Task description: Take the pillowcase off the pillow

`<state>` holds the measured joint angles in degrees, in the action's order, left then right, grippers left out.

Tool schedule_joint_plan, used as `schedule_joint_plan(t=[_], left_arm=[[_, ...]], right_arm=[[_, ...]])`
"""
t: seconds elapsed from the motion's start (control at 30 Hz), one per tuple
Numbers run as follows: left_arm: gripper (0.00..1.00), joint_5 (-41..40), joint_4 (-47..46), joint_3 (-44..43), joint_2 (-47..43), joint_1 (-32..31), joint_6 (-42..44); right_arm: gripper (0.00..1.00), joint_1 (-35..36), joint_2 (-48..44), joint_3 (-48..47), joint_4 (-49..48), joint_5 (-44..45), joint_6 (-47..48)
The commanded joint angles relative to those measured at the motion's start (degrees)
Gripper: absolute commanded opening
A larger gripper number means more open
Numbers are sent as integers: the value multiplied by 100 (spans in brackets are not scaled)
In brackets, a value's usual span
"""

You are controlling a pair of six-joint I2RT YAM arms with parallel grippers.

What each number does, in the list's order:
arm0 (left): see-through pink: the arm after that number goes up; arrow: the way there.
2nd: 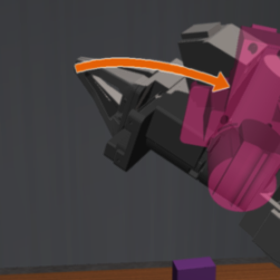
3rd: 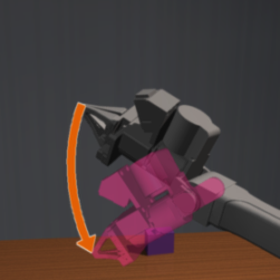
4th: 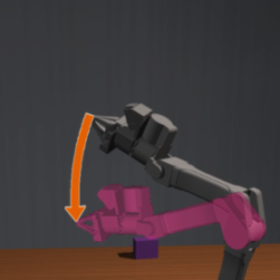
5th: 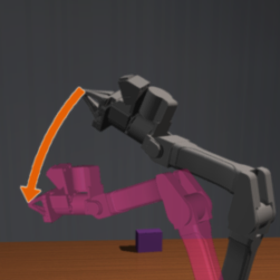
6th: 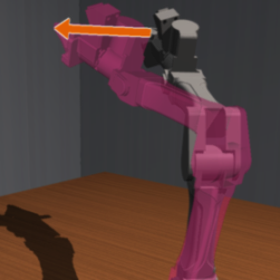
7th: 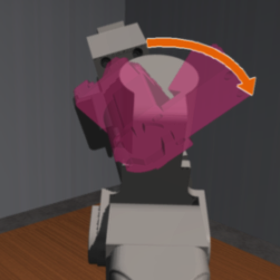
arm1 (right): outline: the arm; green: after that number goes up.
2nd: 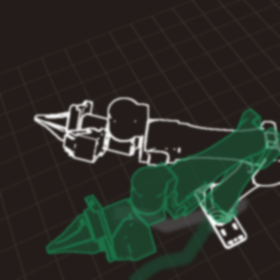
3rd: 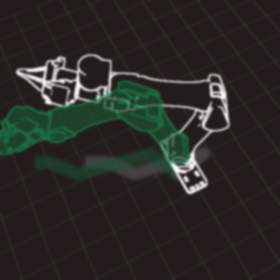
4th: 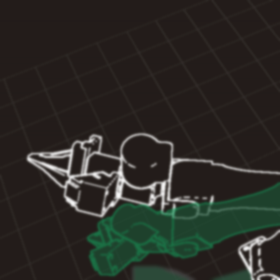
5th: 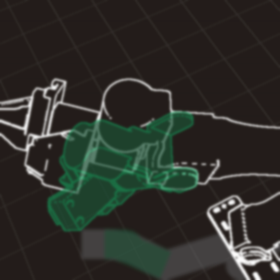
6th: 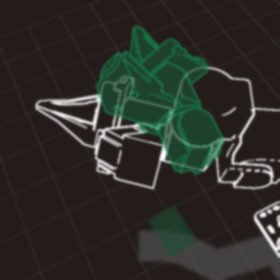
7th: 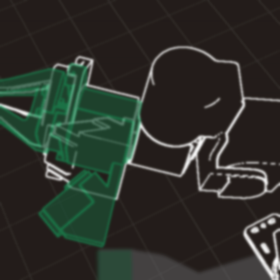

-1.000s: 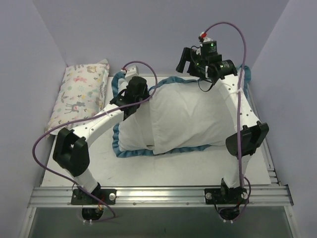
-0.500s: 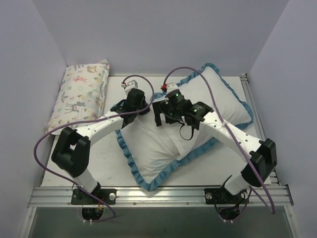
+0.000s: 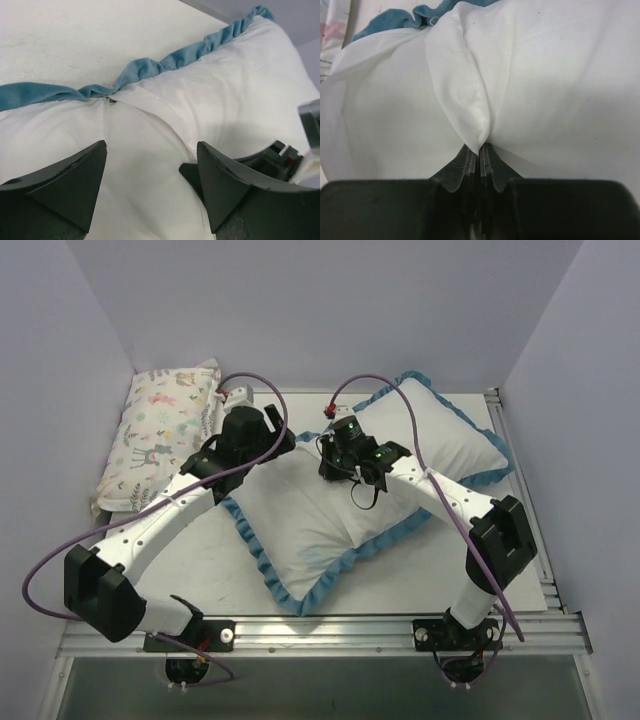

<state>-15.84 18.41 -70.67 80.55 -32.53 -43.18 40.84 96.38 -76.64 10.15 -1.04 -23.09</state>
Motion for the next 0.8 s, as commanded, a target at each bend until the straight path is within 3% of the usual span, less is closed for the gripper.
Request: schedule_joint_plan(t=[0.0,0.1,0.27,0.5,0.67,0.7,0.77], left_arm=[[82,-508,707,61,-715,-42,-173],[83,-473,716,430,-1068,-173,-401],[89,-97,611,467,-524,-385,-525],[89,458,277,765,-49,-394,-569],[67,511,303,1353,-566,-394,-666],[56,485,399,1433,-698,-385,-666],[44,467,548,1687,-1076,-324,-622]], right_arm=[[0,-155,215,272,-39,-520,-459],[0,-199,197,377,-338,-547,-713],[0,-182,153,510,-742,-292,-1013],[0,-612,74,492,-839,86,-1180],[0,-1103,-5,448,-839,411,-1294],[0,-1148,-14,448,-839,455,-1286],[0,-1271,-31,431,-831,560,-1338]])
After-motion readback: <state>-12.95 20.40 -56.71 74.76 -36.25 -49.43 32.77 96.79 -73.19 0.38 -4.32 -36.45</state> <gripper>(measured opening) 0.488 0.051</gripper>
